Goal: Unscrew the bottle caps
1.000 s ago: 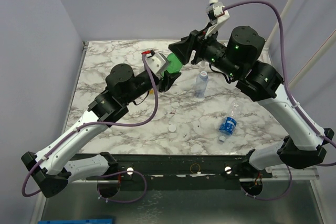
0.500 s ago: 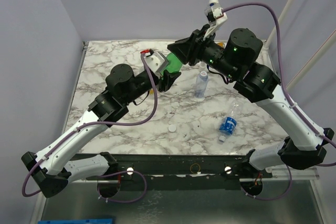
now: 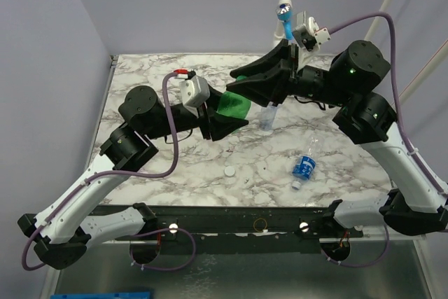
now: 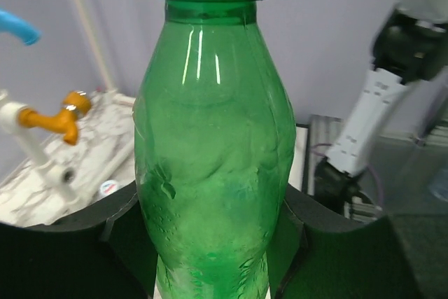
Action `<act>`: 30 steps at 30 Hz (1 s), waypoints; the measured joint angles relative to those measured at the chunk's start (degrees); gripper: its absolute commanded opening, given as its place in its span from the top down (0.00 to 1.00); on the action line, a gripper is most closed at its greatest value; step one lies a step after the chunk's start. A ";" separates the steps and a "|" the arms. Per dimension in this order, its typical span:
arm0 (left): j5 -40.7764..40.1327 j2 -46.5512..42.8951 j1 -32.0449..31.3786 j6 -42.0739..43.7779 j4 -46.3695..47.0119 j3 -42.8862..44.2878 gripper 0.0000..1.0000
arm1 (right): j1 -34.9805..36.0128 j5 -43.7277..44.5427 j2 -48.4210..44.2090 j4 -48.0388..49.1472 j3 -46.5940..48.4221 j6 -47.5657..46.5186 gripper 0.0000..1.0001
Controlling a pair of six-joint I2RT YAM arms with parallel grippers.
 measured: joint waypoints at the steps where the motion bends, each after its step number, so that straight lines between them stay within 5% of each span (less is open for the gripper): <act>1: 3.30 -0.22 0.00 -0.61 -0.39 0.39 1.00 | -0.04 -3.15 -0.20 0.37 0.07 -0.33 0.99; 7: 14.23 -0.66 0.00 -3.37 -1.27 0.83 1.00 | -0.24 -15.23 -0.66 0.92 0.20 -0.76 0.95; 11: 14.95 -0.57 0.00 -3.10 -1.53 0.94 1.00 | -0.17 -13.64 -1.51 0.87 -0.72 -0.74 0.29; 13: 11.91 -0.44 0.00 -1.81 -2.12 0.85 1.00 | 0.04 -7.78 -1.92 0.68 -1.33 -0.68 0.15; 23: -13.90 0.59 0.00 9.27 -1.01 -4.15 1.00 | 0.46 21.20 5.25 -4.74 6.84 -0.02 0.20; 30: -20.50 0.68 0.00 11.45 0.98 -4.44 1.00 | 0.46 27.69 7.74 -7.98 6.91 0.96 0.35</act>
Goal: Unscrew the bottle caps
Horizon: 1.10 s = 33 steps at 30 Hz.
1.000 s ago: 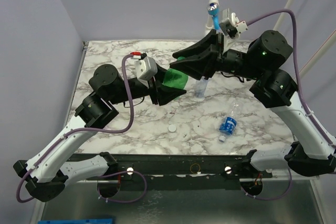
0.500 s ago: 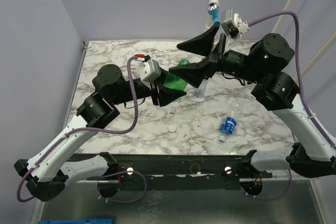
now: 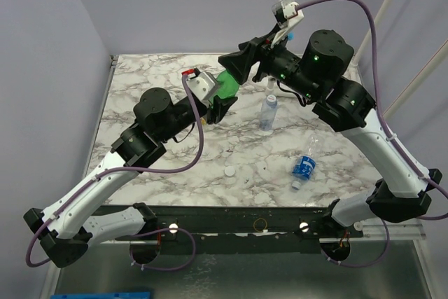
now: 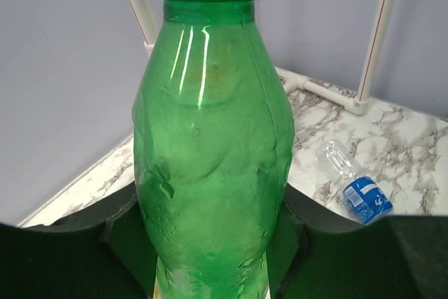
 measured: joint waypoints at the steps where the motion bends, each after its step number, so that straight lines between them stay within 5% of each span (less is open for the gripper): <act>1: -0.42 0.00 0.00 0.15 0.07 -0.02 1.00 | 0.00 0.13 0.02 0.02 0.00 0.48 0.38; 13: -2.56 0.39 0.00 0.33 1.09 -0.13 1.00 | 0.17 -1.01 -0.04 0.33 -0.72 2.14 0.40; 18: -3.28 0.50 0.00 0.28 1.14 -0.13 1.00 | 0.20 -2.62 -0.07 0.76 -1.38 3.19 0.87; 21: -3.39 0.61 0.00 -0.02 1.25 -0.17 1.00 | 0.33 -2.80 -0.20 1.01 -1.70 3.04 0.98; 28: -2.38 0.28 0.00 -0.33 1.64 -0.28 1.00 | 0.31 -5.22 -0.72 2.16 -2.27 2.34 0.99; 33: 4.63 -1.33 0.28 -2.93 1.40 -0.02 1.00 | -0.87 -17.38 -2.16 4.76 -3.28 0.17 0.99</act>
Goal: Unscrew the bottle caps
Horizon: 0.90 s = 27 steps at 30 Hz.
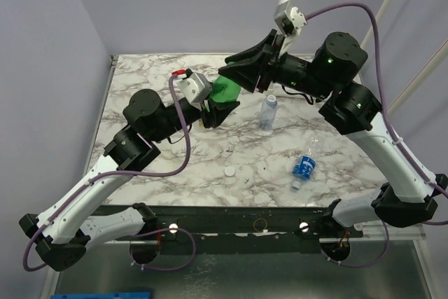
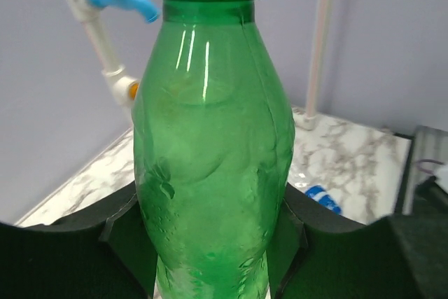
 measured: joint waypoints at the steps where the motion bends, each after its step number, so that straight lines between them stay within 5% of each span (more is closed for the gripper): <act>1: 1.95 -0.31 0.00 -0.76 -0.37 0.46 1.00 | -0.33 -3.48 -0.72 1.14 -0.59 -0.31 1.00; 10: 28.11 -0.63 -0.55 -10.95 -2.36 5.95 1.00 | -0.42 -30.60 -4.24 8.39 -1.42 0.02 0.97; 11: 29.79 -0.57 -0.52 -11.69 -2.62 5.95 1.00 | -0.42 -31.93 -4.24 8.24 -1.44 0.09 0.81; 12: 31.01 -0.55 -0.50 -12.17 -2.86 5.95 1.00 | -0.42 -32.65 -4.28 7.91 -1.44 0.07 0.54; 13: 31.76 -0.55 -0.48 -12.35 -3.04 5.95 1.00 | -0.42 -32.83 -4.35 7.50 -1.44 -0.13 0.41; 16: 30.75 -0.42 -0.44 -12.02 -3.72 5.92 1.00 | 0.07 -29.73 -4.79 5.62 -1.62 -0.74 0.14; 18: 27.23 0.11 -0.44 -10.43 -4.24 5.44 1.00 | 0.76 -23.87 -5.03 4.31 -1.62 -1.16 0.10; 27: 5.27 0.66 -0.44 -0.90 -3.45 0.33 1.00 | 0.94 4.37 -0.46 -4.61 7.10 -0.70 0.15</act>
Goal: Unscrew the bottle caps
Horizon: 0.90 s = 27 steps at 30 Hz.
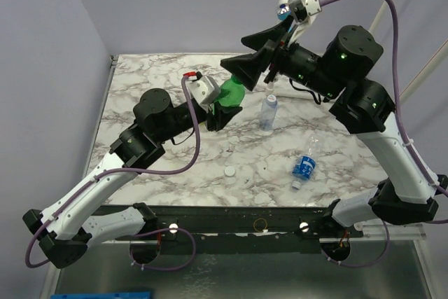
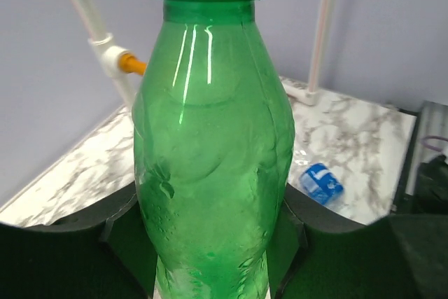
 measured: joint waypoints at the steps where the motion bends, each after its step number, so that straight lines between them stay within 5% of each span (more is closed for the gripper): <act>1: -1.44 0.04 0.00 0.52 0.24 -0.28 1.00 | 0.00 2.29 1.07 -1.07 1.27 0.39 0.17; 10: -11.50 0.57 0.00 2.89 2.99 -0.57 1.00 | -0.02 10.60 5.51 -6.01 2.19 2.25 0.40; 20: -12.57 0.61 0.00 2.62 2.78 -1.09 1.00 | 0.35 10.27 5.01 -4.85 0.28 3.72 0.97; 27: -7.21 -0.31 0.33 -1.95 2.23 -1.09 1.00 | -0.50 1.31 3.06 -1.90 -2.54 1.42 0.99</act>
